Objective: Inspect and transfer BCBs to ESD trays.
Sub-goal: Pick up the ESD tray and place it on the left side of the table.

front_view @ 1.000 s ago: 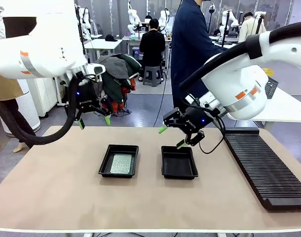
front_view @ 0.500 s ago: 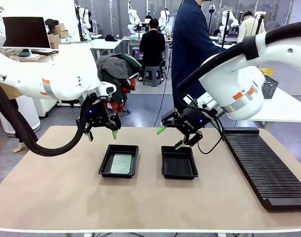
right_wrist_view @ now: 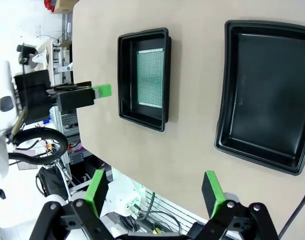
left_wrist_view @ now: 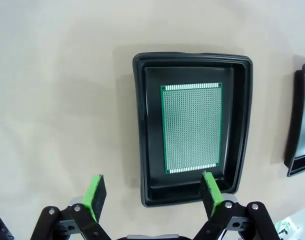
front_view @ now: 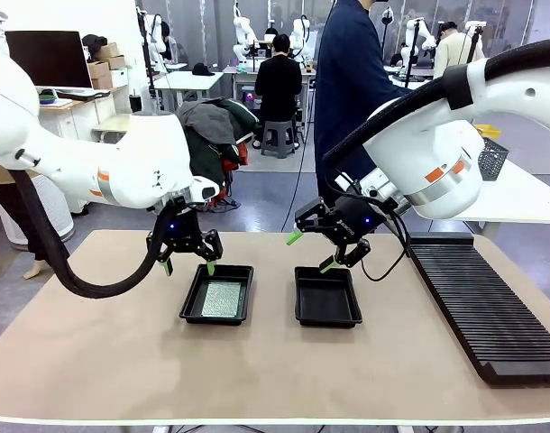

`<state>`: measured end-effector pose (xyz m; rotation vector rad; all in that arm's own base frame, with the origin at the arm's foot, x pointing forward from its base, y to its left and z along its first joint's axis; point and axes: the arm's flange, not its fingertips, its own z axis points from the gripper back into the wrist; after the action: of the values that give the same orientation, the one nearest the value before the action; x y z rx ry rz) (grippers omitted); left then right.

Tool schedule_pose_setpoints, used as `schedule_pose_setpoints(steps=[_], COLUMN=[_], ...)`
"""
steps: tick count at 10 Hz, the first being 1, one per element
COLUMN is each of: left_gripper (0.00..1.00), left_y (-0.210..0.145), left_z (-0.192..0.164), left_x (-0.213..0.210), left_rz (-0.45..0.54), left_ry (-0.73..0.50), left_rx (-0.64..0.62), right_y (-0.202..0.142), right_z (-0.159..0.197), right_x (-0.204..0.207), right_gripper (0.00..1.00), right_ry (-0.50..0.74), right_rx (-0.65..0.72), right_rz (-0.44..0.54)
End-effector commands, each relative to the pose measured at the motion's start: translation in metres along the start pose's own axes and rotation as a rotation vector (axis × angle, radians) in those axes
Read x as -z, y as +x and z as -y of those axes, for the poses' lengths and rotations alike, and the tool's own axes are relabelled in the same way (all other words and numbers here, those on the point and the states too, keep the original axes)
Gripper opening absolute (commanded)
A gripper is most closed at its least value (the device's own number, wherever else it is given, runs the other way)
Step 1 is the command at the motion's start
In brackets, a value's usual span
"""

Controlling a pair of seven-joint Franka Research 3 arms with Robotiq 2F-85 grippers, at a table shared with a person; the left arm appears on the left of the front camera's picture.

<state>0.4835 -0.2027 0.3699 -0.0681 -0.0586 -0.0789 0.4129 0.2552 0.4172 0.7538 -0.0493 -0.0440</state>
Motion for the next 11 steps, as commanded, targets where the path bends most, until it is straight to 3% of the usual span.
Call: schedule_pose_setpoints(steps=[1,11], left_gripper=[1.0,1.0], left_y=[0.013,0.027], left_z=[0.004,-0.008], left_x=[0.01,0.058], left_rz=[0.011,-0.076], left_ry=[0.023,0.02], left_rx=[0.008,0.028], right_y=[0.004,0.004], right_z=[-0.003,-0.003], right_x=[0.002,0.002], right_gripper=[1.0,1.0], right_ry=[-0.025,-0.025], right_rx=[0.018,0.018], right_rz=[0.012,0.012])
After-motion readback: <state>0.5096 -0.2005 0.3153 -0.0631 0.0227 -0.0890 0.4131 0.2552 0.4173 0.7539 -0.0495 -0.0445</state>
